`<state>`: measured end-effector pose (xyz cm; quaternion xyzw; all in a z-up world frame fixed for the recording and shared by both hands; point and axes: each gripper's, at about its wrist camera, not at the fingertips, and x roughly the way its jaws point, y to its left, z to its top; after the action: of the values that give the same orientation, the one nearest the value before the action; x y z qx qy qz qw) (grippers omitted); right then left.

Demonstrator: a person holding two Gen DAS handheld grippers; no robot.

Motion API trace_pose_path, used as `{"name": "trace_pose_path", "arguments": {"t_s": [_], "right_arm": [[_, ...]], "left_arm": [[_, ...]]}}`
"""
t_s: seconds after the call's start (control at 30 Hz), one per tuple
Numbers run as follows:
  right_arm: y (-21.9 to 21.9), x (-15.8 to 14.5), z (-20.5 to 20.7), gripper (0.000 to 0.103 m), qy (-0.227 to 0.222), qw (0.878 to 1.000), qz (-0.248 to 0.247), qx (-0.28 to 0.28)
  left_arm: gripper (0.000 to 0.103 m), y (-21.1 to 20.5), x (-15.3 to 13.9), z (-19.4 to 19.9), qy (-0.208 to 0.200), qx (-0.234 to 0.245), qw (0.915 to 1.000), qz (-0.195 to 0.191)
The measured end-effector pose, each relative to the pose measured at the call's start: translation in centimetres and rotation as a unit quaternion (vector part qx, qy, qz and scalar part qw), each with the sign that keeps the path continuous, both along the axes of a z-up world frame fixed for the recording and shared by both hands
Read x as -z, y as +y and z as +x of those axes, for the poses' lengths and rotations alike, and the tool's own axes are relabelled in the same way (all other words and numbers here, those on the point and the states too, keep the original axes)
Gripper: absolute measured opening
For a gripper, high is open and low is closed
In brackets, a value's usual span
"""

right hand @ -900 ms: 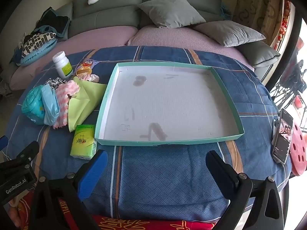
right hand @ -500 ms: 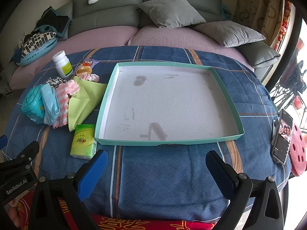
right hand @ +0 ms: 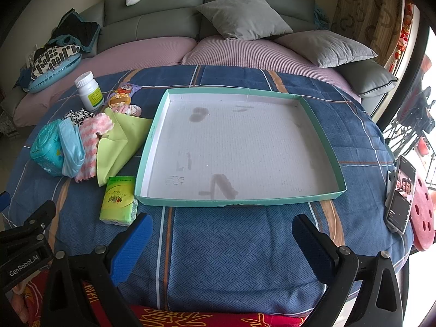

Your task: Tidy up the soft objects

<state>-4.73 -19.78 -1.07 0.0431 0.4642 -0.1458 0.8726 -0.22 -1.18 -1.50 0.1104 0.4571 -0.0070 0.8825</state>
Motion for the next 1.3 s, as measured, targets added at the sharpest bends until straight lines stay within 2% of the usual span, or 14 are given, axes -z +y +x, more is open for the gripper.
{"name": "trace_pose_path", "arguments": {"t_s": [0.77,0.93,0.97,1.07,1.1,1.17,1.23,1.3], "right_arm": [[0.1,0.1,0.1,0.103,0.007,1.0,0.001,-0.003],[0.9,0.0,0.9,0.103,0.019,0.999,0.0,-0.03],[1.4,0.0,0.8,0.103,0.01,0.999,0.006,-0.039],[2.5,0.2,1.5,0.103,0.0,0.997,0.036,-0.065],[2.9,0.5,1.9,0.103,0.005,0.996,0.054,-0.073],[3.6,1.1,2.8,0.103,0.011,0.996,0.036,-0.081],[4.4,1.4,3.5,0.101,0.015,0.995,0.052,-0.086],[4.9,1.8,4.2,0.1,0.039,0.992,0.076,-0.09]], "left_arm": [[0.103,0.6,0.0,0.0,0.007,-0.003,0.9999,-0.01],[0.103,2.3,-0.4,1.2,0.036,-0.012,0.9966,-0.073],[0.103,2.9,-0.5,1.6,0.04,-0.016,0.9954,-0.085],[0.103,3.5,-0.5,2.6,0.055,-0.021,0.9925,-0.107],[0.103,3.8,-0.5,2.9,0.06,-0.023,0.9912,-0.116],[0.103,4.4,-0.5,3.4,0.06,-0.028,0.9903,-0.122],[0.103,4.9,-0.4,4.1,0.061,-0.036,0.9895,-0.126],[0.103,5.5,-0.3,4.7,0.063,-0.043,0.9874,-0.138]]}}
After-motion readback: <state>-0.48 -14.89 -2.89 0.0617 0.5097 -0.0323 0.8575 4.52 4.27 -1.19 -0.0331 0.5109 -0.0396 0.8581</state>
